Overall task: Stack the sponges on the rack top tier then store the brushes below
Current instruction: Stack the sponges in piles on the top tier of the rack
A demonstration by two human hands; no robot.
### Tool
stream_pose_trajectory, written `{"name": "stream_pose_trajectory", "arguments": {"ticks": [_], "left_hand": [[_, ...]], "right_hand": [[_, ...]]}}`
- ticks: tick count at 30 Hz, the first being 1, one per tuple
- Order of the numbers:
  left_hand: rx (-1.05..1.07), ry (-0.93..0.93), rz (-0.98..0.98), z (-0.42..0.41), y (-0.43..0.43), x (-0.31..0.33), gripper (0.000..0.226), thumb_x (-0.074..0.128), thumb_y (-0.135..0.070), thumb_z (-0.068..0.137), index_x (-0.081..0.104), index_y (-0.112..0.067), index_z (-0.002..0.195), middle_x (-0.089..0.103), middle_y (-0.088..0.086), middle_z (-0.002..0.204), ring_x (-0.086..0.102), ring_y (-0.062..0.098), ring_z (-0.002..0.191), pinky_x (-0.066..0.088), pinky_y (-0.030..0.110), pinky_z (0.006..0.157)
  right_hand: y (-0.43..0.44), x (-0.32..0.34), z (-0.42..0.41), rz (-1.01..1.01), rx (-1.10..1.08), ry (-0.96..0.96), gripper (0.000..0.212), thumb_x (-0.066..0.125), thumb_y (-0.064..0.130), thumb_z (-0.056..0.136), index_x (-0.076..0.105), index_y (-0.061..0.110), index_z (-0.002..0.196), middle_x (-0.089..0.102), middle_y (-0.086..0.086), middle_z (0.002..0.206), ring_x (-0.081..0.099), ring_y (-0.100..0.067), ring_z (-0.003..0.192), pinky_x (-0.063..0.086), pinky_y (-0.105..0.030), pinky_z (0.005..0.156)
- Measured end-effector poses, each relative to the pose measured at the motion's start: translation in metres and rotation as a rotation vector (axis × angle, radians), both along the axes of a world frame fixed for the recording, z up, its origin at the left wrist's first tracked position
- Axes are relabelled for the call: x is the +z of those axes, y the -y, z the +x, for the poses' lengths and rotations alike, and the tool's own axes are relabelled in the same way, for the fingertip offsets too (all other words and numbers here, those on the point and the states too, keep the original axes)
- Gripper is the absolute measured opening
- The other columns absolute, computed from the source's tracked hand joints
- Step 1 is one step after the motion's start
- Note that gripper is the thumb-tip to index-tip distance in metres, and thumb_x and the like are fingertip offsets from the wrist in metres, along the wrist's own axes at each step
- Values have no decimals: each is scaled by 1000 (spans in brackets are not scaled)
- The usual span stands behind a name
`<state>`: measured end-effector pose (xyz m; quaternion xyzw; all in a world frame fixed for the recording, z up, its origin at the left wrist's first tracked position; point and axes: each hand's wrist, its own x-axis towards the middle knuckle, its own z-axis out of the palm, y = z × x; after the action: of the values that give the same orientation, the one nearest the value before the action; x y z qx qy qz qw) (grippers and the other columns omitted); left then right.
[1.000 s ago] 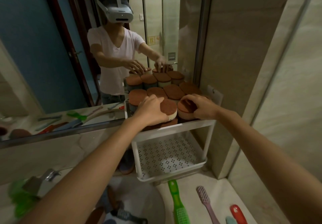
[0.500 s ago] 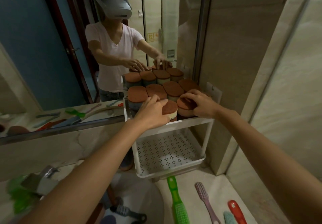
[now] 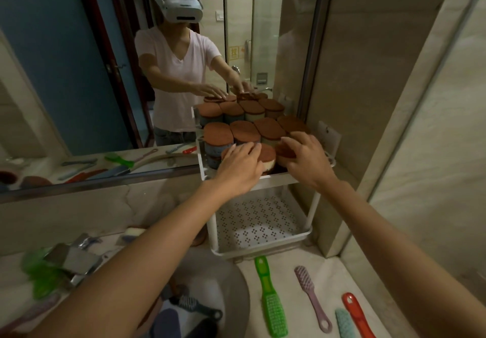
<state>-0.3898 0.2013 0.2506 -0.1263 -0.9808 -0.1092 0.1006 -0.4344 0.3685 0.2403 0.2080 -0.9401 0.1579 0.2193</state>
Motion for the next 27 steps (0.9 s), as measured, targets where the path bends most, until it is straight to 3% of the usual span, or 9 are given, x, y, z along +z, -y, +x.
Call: {"name": "stream_pose_trajectory", "arguments": {"ticks": [5, 10, 14, 18, 20, 23, 27], "left_hand": [[149, -215, 296, 27, 27, 13, 40, 38, -12, 93, 48, -7, 131, 49, 13, 132, 42, 27, 123, 29, 37, 107], [410, -169, 419, 89, 99, -16, 31, 42, -14, 92, 60, -11, 116, 59, 12, 120, 54, 26, 110, 42, 34, 91], [661, -24, 508, 164, 156, -80, 32, 42, -7, 92, 59, -7, 118, 63, 17, 119, 56, 31, 111, 39, 30, 89], [939, 173, 629, 245, 197, -152, 32, 40, -4, 92, 58, -5, 119, 60, 16, 124, 55, 29, 115, 38, 31, 95], [1022, 257, 674, 280, 216, -179, 26, 40, -3, 92, 61, -4, 108, 62, 18, 117, 57, 30, 111, 40, 33, 94], [1160, 325, 665, 316, 245, -202, 25, 40, -2, 91, 62, 4, 100, 65, 24, 108, 60, 33, 101, 45, 39, 87], [1293, 334, 638, 340, 295, -214, 29, 40, -4, 91, 62, 2, 109, 62, 20, 118, 56, 30, 111, 42, 32, 92]], "right_hand": [[47, 9, 51, -275, 210, -68, 36, 54, -2, 71, 66, 3, 105, 57, -15, 117, 52, -30, 110, 38, -29, 89], [125, -17, 100, -308, 453, 116, 25, 51, 0, 71, 67, -1, 91, 63, -16, 95, 59, -29, 87, 49, -36, 74], [196, -66, 139, -219, 584, 365, 23, 52, 4, 77, 69, 2, 92, 69, -17, 95, 62, -33, 89, 49, -40, 80], [264, -125, 186, -63, 709, 598, 28, 51, 5, 79, 69, 8, 100, 68, -10, 107, 61, -27, 99, 48, -33, 86], [293, -154, 208, 52, 783, 706, 29, 49, 5, 82, 68, 8, 104, 67, -12, 111, 60, -28, 102, 47, -33, 88], [332, -189, 232, 205, 823, 819, 32, 48, 8, 85, 63, 9, 114, 62, -13, 120, 57, -30, 110, 44, -33, 93], [385, -214, 249, 312, 796, 866, 40, 54, 18, 86, 50, 5, 124, 50, -17, 126, 50, -34, 116, 42, -35, 96]]}}
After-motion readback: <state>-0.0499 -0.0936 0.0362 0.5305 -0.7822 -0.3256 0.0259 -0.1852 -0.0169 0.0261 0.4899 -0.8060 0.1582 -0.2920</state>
